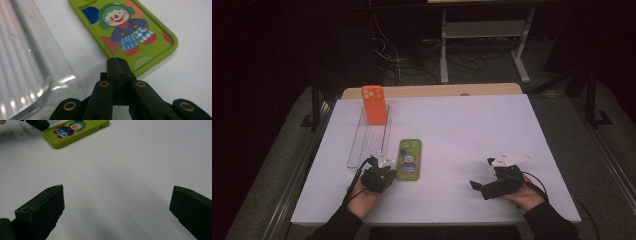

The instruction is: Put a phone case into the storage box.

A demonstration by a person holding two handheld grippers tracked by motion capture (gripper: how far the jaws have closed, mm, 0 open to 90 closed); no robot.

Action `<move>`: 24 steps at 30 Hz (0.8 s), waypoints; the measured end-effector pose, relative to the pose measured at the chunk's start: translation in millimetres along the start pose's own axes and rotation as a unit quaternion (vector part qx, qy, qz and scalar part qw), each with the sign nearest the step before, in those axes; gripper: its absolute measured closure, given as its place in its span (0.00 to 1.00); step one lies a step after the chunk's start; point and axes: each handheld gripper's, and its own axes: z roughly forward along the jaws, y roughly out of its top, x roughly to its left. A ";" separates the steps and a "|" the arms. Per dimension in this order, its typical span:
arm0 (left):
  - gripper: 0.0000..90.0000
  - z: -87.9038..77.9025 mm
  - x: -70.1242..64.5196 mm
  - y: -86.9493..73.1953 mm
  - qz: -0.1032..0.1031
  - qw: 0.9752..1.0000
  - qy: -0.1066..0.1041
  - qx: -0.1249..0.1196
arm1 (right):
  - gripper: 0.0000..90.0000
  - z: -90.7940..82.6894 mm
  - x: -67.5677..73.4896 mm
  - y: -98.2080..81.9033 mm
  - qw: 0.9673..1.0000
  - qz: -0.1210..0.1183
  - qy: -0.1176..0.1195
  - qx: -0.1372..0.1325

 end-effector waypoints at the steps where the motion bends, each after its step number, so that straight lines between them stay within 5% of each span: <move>1: 1.00 0.8 -2.0 1.2 0.004 1.000 -0.002 0.001 | 0.00 0.0 0.0 0.0 1.000 0.000 0.000 0.000; 8: 1.00 12.7 -16.3 16.3 0.031 0.999 -0.019 -0.009 | 0.00 -0.2 -0.1 -0.4 1.000 -0.001 -0.001 -0.001; 20: 0.99 27.0 -18.3 32.8 0.041 0.998 -0.055 -0.012 | 0.00 -0.8 -0.2 -1.7 1.000 0.000 -0.003 0.000; 24: 0.89 20.8 -14.4 35.0 0.035 0.996 -0.080 -0.027 | 0.00 -1.2 -0.9 -2.3 1.000 0.004 -0.002 0.001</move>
